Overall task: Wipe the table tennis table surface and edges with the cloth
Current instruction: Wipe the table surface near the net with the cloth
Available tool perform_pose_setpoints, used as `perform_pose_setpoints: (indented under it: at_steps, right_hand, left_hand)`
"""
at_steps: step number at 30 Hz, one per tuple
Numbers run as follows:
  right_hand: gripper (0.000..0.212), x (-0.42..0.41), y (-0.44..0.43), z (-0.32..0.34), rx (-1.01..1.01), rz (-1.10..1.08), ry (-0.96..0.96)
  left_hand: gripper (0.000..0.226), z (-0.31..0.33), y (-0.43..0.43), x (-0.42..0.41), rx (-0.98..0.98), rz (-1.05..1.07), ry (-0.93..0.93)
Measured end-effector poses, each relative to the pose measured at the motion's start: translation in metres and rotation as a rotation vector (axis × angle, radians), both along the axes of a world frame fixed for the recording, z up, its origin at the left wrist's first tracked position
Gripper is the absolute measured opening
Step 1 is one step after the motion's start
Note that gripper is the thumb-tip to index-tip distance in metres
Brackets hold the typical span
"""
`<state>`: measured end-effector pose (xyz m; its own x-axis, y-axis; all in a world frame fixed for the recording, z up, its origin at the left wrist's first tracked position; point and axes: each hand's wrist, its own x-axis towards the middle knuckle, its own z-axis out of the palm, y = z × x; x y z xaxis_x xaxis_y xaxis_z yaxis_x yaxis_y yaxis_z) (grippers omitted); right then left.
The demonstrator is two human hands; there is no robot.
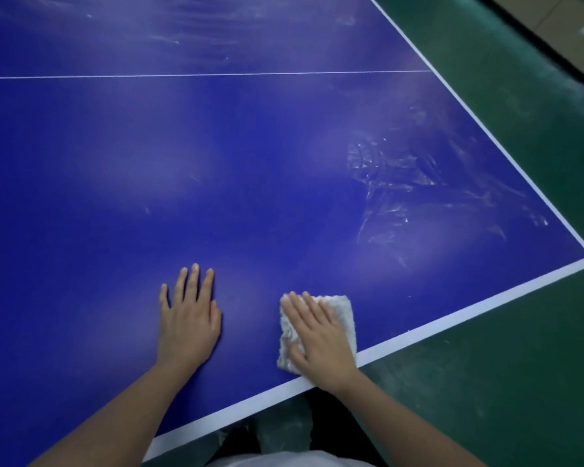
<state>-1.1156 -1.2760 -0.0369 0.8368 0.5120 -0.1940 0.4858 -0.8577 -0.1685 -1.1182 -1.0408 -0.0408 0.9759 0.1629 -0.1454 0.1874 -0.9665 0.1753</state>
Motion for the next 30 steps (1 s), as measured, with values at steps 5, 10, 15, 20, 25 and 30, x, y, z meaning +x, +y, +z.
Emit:
perform_pose_setpoints:
  at_steps: [5, 10, 15, 20, 25, 30]
  right_hand:
    - [0.064, 0.015, -0.083, -0.001, -0.014, 0.155, 0.022]
    - [0.061, 0.075, -0.185, 0.005, -0.107, -0.112, 0.040]
    - [0.064, 0.096, -0.186, 0.006, -0.070, -0.269, 0.001]
    - [0.072, 0.081, -0.113, -0.004, -0.007, 0.419, -0.009]
    - [0.069, 0.147, -0.075, -0.011, -0.011, 0.785, -0.051]
    - [0.049, 0.319, -0.105, 0.002, 0.025, 0.348, -0.130]
  left_hand:
    - [0.066, 0.000, -0.001, -0.001, -0.006, 0.017, -0.010]
    - [0.063, 0.000, -0.004, 0.000, 0.004, 0.036, -0.013]
    - [0.061, 0.001, -0.007, 0.001, 0.030, 0.078, 0.035]
    - [0.062, 0.002, -0.016, 0.007, 0.093, 0.140, 0.119]
    - [0.059, 0.010, -0.069, 0.044, 0.067, 0.312, 0.039]
    - [0.056, 0.015, -0.137, 0.112, 0.000, 0.192, -0.050]
